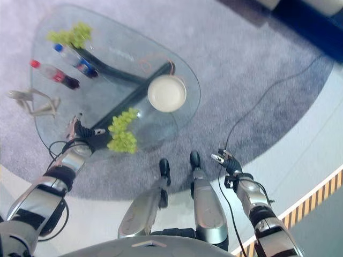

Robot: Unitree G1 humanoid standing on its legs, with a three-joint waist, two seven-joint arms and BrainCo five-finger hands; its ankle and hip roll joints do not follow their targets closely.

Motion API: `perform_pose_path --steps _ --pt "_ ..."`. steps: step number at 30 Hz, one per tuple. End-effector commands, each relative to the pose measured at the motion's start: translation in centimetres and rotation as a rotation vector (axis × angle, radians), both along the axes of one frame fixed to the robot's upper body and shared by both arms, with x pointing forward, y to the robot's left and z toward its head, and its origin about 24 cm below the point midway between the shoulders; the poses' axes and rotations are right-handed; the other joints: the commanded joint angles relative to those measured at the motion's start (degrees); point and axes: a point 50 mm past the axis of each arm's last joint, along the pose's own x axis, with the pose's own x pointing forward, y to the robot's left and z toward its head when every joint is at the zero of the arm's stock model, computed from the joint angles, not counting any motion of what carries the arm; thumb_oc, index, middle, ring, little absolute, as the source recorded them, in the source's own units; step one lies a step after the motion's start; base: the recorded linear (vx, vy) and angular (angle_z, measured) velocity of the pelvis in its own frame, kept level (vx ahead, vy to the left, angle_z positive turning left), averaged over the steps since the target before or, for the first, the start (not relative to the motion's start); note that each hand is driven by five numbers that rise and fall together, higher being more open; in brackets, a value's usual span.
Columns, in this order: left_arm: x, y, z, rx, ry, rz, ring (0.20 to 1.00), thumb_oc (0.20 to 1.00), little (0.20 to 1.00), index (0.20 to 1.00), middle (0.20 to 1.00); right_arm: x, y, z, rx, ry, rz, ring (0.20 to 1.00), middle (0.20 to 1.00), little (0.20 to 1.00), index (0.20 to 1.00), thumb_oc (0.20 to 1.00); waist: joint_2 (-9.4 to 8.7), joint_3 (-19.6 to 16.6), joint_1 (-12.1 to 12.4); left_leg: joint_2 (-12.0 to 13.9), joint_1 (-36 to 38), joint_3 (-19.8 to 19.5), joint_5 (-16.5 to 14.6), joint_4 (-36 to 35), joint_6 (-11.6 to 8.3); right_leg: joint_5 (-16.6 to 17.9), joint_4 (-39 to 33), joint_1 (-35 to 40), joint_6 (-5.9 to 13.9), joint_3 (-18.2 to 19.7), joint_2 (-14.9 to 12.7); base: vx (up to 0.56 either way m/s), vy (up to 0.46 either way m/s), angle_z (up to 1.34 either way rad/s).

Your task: Pick up fruits into the plate

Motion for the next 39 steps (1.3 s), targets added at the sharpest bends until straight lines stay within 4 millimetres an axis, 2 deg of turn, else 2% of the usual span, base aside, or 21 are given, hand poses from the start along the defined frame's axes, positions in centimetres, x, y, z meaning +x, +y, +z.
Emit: perform_pose_path --steps 1,10,17,21,22,25,31,32,33,39 --pt "-0.7 2.8 0.9 0.022 -0.004 0.147 1.0 1.0 1.0 1.0 1.0 -0.9 -0.5 0.1 0.003 -0.034 0.004 1.0 1.0 1.0 1.0 1.0 -1.31 -1.63 -0.77 -0.78 -4.3 -2.38 -8.14 9.29 1.82 -8.76 10.83 -4.66 0.9 -0.67 0.86 0.02 0.016 -0.23" --pt "0.9 3.2 4.5 -0.047 -0.077 0.283 1.0 1.0 1.0 1.0 1.0 0.4 0.4 1.1 0.018 -0.074 0.013 1.0 1.0 1.0 1.0 1.0 -2.28 -1.63 -2.45 -0.83 -16.19 -1.9 -7.13 13.24 1.25 -9.63 15.89 -16.61 0.29 0.22 3.34 -0.04 0.0 -0.11" --pt "1.2 3.0 5.3 -0.07 -0.1 0.343 1.0 1.0 1.0 1.0 1.0 0.7 1.2 1.4 0.038 -0.095 0.013 1.0 1.0 1.0 1.0 1.0 -2.81 -1.63 -2.81 -0.95 -20.74 -1.88 -7.16 14.44 1.12 -9.7 16.92 -20.99 0.07 0.72 4.22 -0.02 -0.027 -0.04" --pt "1.7 2.7 6.6 -0.068 -0.114 0.373 1.0 1.0 1.0 1.0 1.0 1.0 1.7 1.6 0.047 -0.11 0.025 1.0 1.0 1.0 1.0 1.0 -3.2 -1.63 -3.24 -1.03 -23.18 -1.86 -7.11 15.08 1.09 -9.67 17.73 -23.52 -0.15 1.01 5.1 -0.02 -0.033 -0.06" --pt "2.0 2.7 7.5 -0.043 -0.118 0.386 1.0 1.0 1.0 1.0 1.0 1.3 1.9 1.9 0.058 -0.124 0.03 1.0 1.0 1.0 1.0 1.0 -3.55 -1.63 -3.48 -1.14 -24.24 -1.78 -7.11 15.16 1.08 -9.44 17.63 -24.58 -0.22 1.04 5.45 -0.03 -0.059 -0.01" --pt "2.1 2.7 8.3 0.004 -0.117 0.402 1.0 1.0 1.0 1.0 1.0 1.5 2.3 2.2 0.079 -0.145 0.033 1.0 1.0 1.0 1.0 1.0 -4.16 -1.63 -3.74 -1.27 -26.1 -1.84 -7.04 15.65 0.9 -9.05 17.72 -26.22 -0.34 1.12 5.85 -0.03 -0.056 -0.02" --pt "2.2 3.1 11.1 0.245 -0.056 0.432 1.0 1.0 1.0 1.0 1.0 1.6 2.5 2.8 0.125 -0.177 0.033 1.0 1.0 1.0 1.0 1.0 -5.18 -1.63 -4.09 -1.4 -29.69 -2.12 -7.34 16.7 0.77 -8.6 18.37 -29.85 -0.36 0.91 6.35 -0.01 -0.039 -0.03" --pt "2.1 3.2 11.4 0.272 -0.045 0.433 0.523 0.523 0.523 0.523 0.523 1.6 2.5 2.9 0.13 -0.18 0.032 1.0 1.0 1.0 1.0 1.0 -5.29 -1.63 -4.07 -1.39 -29.99 -2.13 -7.37 16.74 0.79 -8.53 18.37 -30.15 -0.35 0.89 6.4 -0.02 -0.05 -0.02" --pt "2.2 3.3 12.1 0.328 -0.027 0.433 0.2 0.2 0.2 0.2 0.2 1.5 2.5 2.8 0.143 -0.185 0.03 1.0 1.0 1.0 1.0 1.0 -5.53 -1.63 -4.06 -1.49 -30.4 -2.33 -7.39 16.58 0.88 -8.32 18.24 -30.62 -0.34 0.85 6.55 -0.02 -0.039 -0.01" --pt "2.0 3.4 12.2 0.368 0.008 0.439 0.2 0.2 0.2 0.2 0.2 1.3 2.7 2.7 0.165 -0.191 0.034 1.0 1.0 1.0 1.0 1.0 -5.87 -1.63 -3.86 -1.86 -30.92 -3.01 -7.55 16.3 1.26 -7.6 18.16 -31.41 -0.3 0.73 6.92 -0.01 -0.019 0.01"
